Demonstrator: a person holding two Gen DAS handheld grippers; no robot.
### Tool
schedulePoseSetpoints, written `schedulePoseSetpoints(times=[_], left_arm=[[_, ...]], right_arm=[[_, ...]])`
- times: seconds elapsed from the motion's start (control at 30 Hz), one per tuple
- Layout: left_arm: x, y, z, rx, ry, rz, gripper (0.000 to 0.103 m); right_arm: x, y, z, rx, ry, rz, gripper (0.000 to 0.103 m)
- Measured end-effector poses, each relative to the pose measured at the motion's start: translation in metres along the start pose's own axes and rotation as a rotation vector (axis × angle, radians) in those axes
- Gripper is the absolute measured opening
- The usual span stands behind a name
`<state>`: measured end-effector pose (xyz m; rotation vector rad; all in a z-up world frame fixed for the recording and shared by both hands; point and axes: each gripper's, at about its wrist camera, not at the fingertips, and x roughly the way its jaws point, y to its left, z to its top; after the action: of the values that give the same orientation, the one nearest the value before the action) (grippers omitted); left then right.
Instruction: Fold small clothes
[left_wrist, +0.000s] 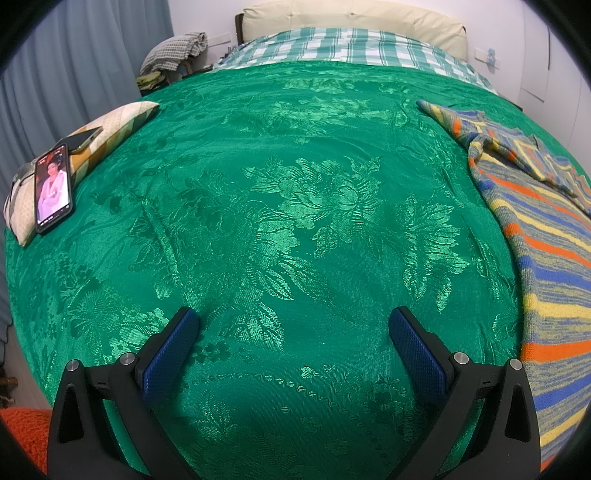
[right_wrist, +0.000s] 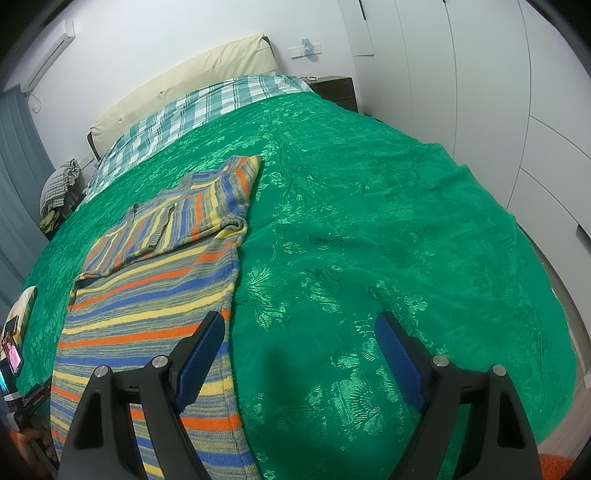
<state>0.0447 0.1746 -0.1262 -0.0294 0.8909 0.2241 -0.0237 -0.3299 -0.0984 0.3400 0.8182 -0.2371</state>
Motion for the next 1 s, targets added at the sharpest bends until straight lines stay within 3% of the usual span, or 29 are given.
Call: schedulePoseSetpoints(times=[0.53, 0.67, 0.77, 0.87, 1.0], left_arm=[[-0.001, 0.001, 0.001, 0.0, -0.001, 0.0, 0.102], [-0.01, 0.018, 0.015, -0.037, 0.093, -0.082, 0.101], [-0.039, 0.046, 0.022, -0.127, 0.12, -0.204, 0.101], [-0.066, 0.052, 0.014, -0.129, 0.159, -0.322, 0.101], [-0.068, 0.024, -0.005, -0.046, 0.271, -0.389, 0.101]], right_arm=[[-0.001, -0.001, 0.001, 0.008, 0.007, -0.008, 0.083], [-0.005, 0.0, 0.005, -0.006, 0.02, -0.012, 0.083], [-0.027, -0.003, 0.016, -0.006, 0.039, 0.048, 0.083], [-0.039, -0.002, 0.019, -0.038, 0.208, 0.097, 0.083], [-0.044, 0.012, -0.014, -0.09, 0.452, 0.161, 0.083]])
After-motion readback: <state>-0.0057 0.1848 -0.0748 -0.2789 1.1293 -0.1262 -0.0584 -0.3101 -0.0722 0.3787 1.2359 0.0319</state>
